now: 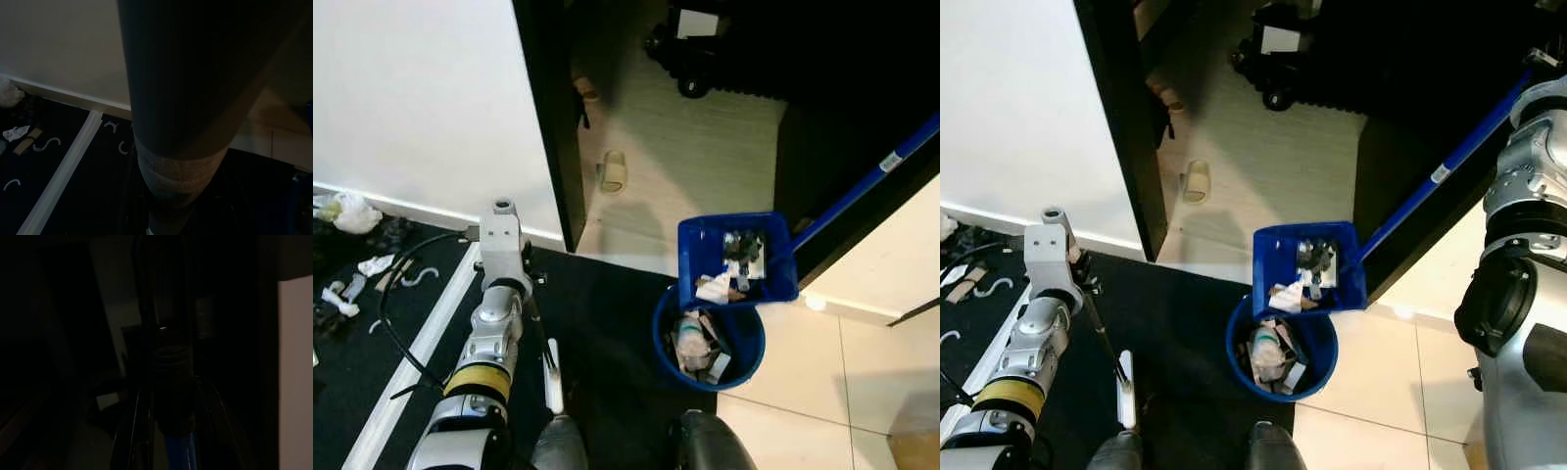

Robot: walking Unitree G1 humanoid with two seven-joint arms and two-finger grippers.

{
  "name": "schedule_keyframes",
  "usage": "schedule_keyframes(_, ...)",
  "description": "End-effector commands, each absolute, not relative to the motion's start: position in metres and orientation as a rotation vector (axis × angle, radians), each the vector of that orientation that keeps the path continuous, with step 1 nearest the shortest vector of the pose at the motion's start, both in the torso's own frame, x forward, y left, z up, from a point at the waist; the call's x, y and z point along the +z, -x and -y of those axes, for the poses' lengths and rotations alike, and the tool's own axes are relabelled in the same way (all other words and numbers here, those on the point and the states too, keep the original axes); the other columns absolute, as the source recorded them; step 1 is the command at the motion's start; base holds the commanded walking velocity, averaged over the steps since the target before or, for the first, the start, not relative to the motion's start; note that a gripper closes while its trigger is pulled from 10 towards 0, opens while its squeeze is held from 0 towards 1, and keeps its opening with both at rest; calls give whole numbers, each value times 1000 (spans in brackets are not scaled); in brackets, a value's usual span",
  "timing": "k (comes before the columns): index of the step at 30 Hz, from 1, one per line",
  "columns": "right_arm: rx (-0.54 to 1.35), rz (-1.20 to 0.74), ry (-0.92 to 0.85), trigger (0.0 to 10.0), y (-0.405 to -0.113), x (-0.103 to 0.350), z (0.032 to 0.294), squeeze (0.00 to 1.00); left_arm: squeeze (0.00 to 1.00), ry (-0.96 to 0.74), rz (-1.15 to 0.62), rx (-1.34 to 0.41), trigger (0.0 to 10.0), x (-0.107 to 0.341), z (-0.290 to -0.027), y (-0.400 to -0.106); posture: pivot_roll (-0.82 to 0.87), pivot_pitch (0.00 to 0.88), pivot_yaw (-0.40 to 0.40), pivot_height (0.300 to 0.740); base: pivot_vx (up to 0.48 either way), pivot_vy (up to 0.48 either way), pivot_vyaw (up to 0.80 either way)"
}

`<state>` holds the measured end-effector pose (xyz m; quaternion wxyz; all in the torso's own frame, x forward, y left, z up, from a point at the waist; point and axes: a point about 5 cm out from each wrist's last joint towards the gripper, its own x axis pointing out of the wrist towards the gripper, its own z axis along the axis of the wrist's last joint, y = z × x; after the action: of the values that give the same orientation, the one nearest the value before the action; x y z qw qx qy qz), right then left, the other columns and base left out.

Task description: Sweep floor

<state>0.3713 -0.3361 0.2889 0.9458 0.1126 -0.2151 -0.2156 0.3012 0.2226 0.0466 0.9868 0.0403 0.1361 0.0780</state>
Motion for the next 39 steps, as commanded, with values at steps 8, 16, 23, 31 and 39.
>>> schedule_keyframes(8, -337, 517, 43, 10000, -367, 304, 329, 0, 0, -84, -268, 119, 10000, 46, -217, -299, 27, 22, -71, 740, 0, 0, 0)
schedule_keyframes(16, -267, 504, 40, 10000, -370, 299, 322, 0, 0, -84, -268, 100, 10000, 47, -214, -298, 29, 22, -71, 740, 0, 0, 0)
schedule_keyframes(23, -171, 478, 30, 10000, -377, 277, 299, 0, 0, -85, -264, 97, 10000, 48, -215, -297, 30, 20, -63, 740, 0, 0, 0)
schedule_keyframes(31, -37, 481, 105, 10000, -384, 255, 254, 0, 0, -94, -248, 91, 10000, 52, -214, -299, 31, 27, -62, 740, 0, 0, 0)
schedule_keyframes(39, 144, 543, 191, 10000, -377, 240, 204, 0, 0, -91, -245, 93, 10000, 54, -213, -298, 32, 39, -63, 740, 0, 0, 0)
